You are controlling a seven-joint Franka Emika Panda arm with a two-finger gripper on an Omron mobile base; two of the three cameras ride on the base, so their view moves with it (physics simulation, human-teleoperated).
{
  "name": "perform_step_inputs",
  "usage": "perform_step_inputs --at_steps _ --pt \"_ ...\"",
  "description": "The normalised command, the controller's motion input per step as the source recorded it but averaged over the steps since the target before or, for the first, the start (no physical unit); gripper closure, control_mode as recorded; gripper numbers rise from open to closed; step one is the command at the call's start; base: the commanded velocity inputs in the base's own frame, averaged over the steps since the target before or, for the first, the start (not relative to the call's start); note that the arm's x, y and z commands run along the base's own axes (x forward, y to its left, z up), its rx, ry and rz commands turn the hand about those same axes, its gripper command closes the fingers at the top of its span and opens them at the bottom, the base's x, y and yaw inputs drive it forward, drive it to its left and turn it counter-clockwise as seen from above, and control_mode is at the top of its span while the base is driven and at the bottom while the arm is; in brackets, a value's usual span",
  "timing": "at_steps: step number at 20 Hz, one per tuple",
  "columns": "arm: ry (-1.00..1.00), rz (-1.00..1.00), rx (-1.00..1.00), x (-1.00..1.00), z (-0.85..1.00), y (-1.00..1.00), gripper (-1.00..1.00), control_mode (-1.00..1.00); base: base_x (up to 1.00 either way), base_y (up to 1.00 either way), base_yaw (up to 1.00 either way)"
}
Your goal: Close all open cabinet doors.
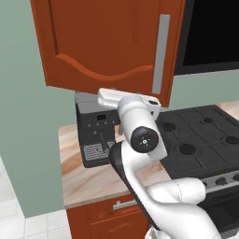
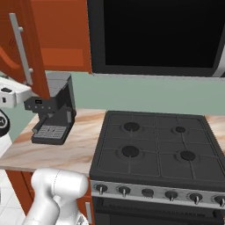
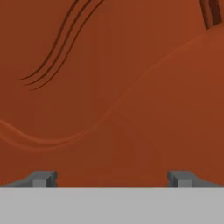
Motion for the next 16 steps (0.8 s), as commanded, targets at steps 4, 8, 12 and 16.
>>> perform_step_inputs --at_steps 4,8,12,16 --pt "0.0 0.0 0.0 0.33 0.0 0.0 -1.0 -1.0 0.0 0.0 0.0" --pt "0.0 0.01 0.0 0.34 0.0 -0.08 -1.0 -1.0 0.0 0.0 0.0" --pt "0.0 0.05 0.02 0.3 0.0 -0.23 -1.0 -1.0 0.0 0.0 0.0" --pt "-0.02 0.1 0.02 0.25 -0.03 -0.33 -1.0 -1.0 0.0 0.0 0.0"
